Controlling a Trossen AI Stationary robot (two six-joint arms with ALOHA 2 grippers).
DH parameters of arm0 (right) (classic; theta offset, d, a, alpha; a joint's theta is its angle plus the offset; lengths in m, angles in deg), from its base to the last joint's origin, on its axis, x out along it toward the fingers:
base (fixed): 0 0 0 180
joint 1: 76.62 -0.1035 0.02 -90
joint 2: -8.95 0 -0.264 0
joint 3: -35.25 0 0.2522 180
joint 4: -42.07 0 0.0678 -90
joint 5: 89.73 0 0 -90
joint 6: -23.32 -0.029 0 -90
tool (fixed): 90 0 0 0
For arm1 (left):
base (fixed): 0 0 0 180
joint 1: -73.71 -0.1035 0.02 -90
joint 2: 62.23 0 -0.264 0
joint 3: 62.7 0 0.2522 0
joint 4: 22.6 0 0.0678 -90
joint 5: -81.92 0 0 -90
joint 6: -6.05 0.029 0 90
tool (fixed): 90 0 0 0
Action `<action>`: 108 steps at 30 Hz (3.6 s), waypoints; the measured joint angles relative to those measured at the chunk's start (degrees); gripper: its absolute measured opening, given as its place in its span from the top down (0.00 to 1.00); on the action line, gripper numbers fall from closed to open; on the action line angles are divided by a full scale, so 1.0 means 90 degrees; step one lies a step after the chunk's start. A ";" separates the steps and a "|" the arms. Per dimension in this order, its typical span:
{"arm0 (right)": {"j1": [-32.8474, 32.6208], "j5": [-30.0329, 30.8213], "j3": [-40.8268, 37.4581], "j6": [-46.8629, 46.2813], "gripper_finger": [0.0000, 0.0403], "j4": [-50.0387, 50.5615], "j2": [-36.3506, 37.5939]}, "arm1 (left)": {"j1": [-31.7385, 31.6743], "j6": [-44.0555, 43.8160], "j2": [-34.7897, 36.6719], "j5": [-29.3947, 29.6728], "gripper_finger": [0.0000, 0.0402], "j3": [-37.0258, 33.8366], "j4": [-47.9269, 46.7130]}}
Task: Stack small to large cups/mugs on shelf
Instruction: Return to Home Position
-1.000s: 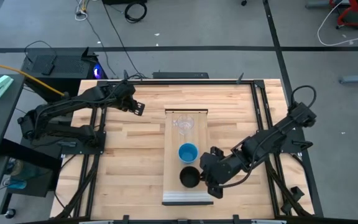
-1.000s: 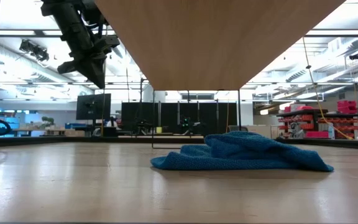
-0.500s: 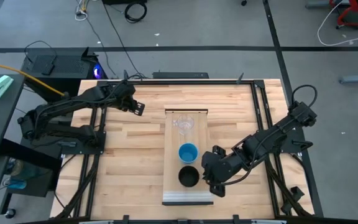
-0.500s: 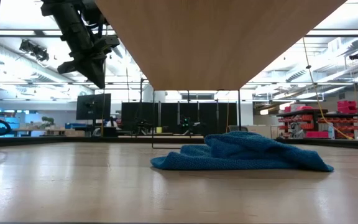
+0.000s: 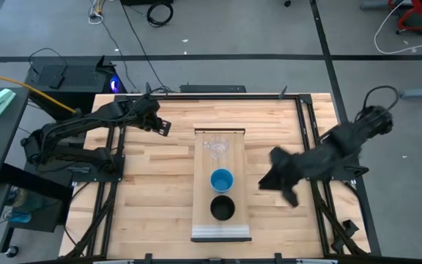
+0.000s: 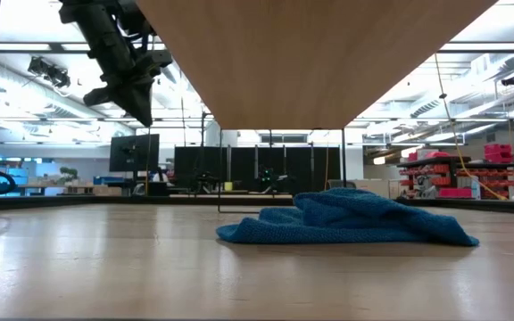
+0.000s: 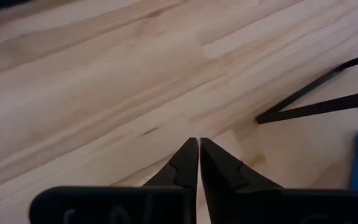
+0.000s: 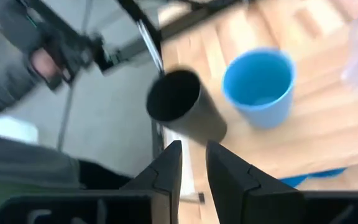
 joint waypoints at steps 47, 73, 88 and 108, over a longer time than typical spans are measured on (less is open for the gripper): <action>0.0489 -0.1456 -0.6542 0.1776 0.80 -0.8744 0.5744 | 0.0413 0.1308 0.3343 -0.0866 0.95 0.0381 0.1740; 0.0950 -0.1686 -0.6666 0.2810 0.80 -0.7224 0.8275 | 0.0410 0.1749 0.6757 0.0414 0.94 -0.0070 0.1638; 0.0948 -0.1662 -0.6620 0.2857 0.80 -0.7079 0.8409 | 0.0407 0.1743 0.7135 0.0898 0.94 -0.0084 0.1154; 0.0948 -0.1305 -0.8373 0.2254 0.80 -0.8658 0.8406 | 0.0406 0.1096 0.7133 0.0736 0.93 -0.2529 0.3020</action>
